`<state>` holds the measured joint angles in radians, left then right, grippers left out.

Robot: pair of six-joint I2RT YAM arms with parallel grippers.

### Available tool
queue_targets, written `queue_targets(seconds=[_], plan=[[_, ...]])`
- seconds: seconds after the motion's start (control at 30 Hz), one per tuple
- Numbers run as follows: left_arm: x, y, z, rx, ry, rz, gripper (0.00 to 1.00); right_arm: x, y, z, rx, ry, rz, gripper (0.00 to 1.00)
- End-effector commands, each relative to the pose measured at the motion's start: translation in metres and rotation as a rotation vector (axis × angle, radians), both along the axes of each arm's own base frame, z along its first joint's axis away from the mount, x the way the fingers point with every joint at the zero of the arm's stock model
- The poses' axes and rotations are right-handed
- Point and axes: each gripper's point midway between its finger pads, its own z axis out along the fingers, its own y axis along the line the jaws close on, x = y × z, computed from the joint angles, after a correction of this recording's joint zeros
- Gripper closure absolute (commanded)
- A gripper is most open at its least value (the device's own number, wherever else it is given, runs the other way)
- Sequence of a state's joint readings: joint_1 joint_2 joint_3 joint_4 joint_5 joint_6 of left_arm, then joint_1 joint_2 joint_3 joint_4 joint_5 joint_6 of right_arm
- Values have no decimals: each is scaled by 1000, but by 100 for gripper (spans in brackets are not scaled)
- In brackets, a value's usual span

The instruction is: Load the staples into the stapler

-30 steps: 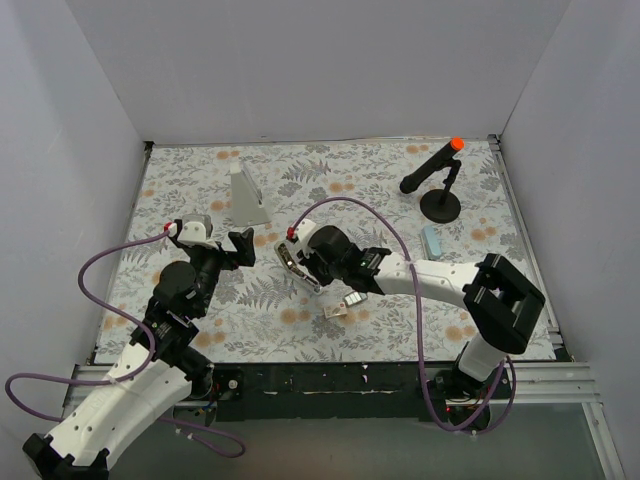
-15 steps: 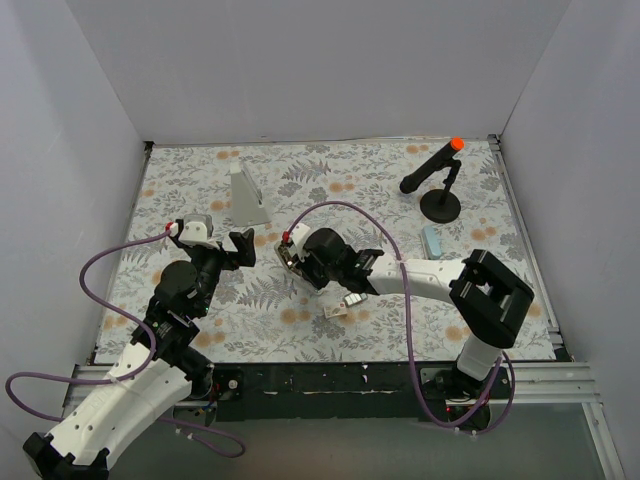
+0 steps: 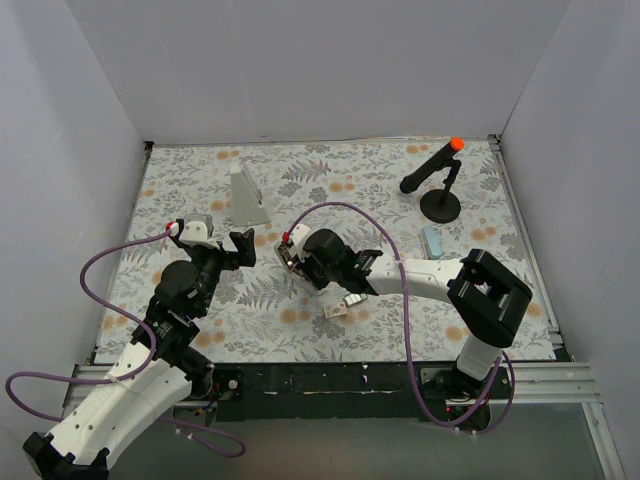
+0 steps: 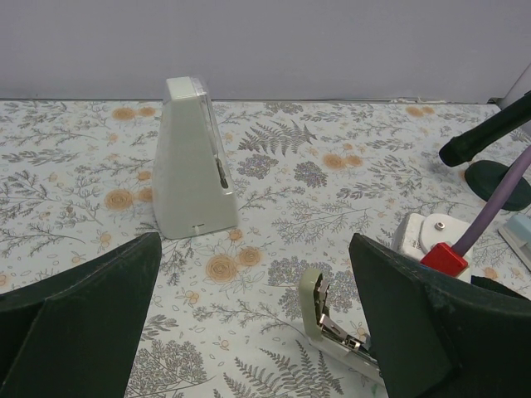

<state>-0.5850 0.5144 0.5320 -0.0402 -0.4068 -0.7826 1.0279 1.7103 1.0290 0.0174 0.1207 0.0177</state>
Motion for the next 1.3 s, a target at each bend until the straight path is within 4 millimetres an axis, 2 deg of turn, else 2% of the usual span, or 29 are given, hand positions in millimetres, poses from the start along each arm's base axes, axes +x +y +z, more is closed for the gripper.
queue_targets(seconds=[0.0,0.87,1.13,1.27], plan=[[1,1,-3,11,4,6,2,0,-2,-9,-28,-8,5,90],[2,1,-4,14,5,5,2,-2,-4,-14,-46,9,9,90],[1,1,-4,15,6,3,2,-4,-15,-23,-124,15,15,90],[2,1,-4,15,6,5,2,-5,-15,-23,-130,22,22,85]])
